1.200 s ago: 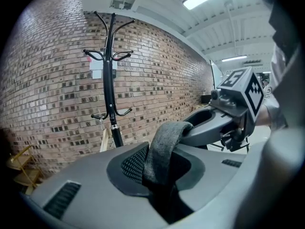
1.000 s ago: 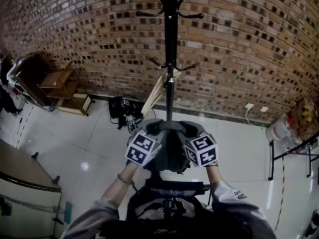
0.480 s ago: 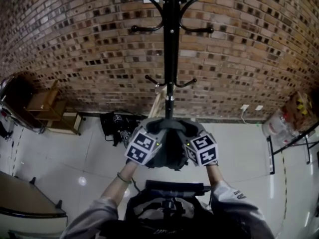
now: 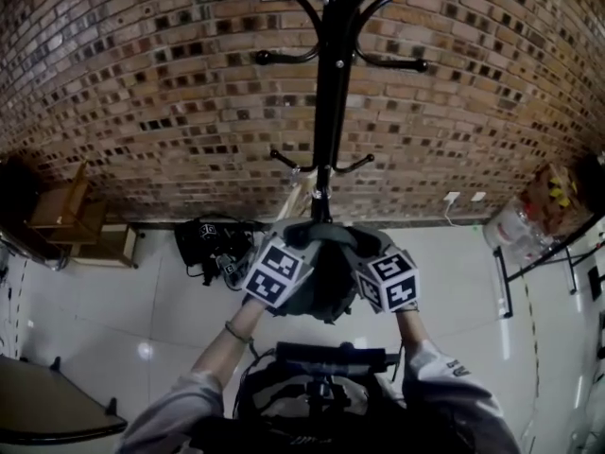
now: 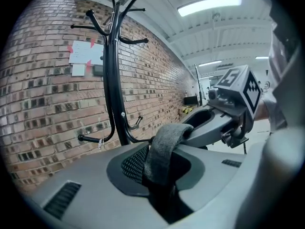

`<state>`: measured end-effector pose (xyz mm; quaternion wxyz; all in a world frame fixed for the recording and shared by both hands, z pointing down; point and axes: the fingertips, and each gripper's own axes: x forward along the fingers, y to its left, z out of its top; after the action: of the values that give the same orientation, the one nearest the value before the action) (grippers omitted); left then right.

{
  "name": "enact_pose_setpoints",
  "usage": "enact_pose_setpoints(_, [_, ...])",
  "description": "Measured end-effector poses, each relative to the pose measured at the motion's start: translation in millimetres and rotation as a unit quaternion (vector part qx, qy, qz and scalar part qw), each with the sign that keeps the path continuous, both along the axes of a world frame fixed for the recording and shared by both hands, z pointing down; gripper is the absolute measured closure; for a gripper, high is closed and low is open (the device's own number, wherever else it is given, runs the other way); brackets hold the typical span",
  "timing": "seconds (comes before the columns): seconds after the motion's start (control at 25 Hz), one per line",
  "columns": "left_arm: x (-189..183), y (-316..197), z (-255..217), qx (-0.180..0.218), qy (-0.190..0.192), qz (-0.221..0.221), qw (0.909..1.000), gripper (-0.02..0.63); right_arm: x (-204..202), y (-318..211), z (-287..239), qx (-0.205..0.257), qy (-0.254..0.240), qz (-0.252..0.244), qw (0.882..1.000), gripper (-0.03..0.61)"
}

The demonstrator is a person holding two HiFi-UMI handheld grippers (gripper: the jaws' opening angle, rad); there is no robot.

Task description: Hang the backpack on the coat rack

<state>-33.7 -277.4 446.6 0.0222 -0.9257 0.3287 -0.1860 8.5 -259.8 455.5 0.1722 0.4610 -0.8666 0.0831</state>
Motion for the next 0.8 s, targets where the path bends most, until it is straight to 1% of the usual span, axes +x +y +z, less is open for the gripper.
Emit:
enact_pose_setpoints(0.16, [0,-10,-3,-0.004,0.006,0.012,0.9999,0.534,0,-10,-6,0.000,-0.004,0.000,1.000,0.472])
enact_pose_setpoints(0.36, [2,-22,4,-0.012,-0.003,0.020,0.9997,0.534,2,-27,-2,-0.014,-0.037,-0.012,0.999,0.472])
enact_pose_setpoints(0.6, [-5,-33,19,-0.023,-0.023,0.011,0.9994,0.533,-5,-41,11,-0.026,-0.023,-0.037,0.999,0.472])
enact_pose_setpoints(0.8, [1,-49,21,-0.016,-0.037,0.007,0.9992,0.532,-1,-56,15,-0.031,-0.029,-0.044,0.998,0.472])
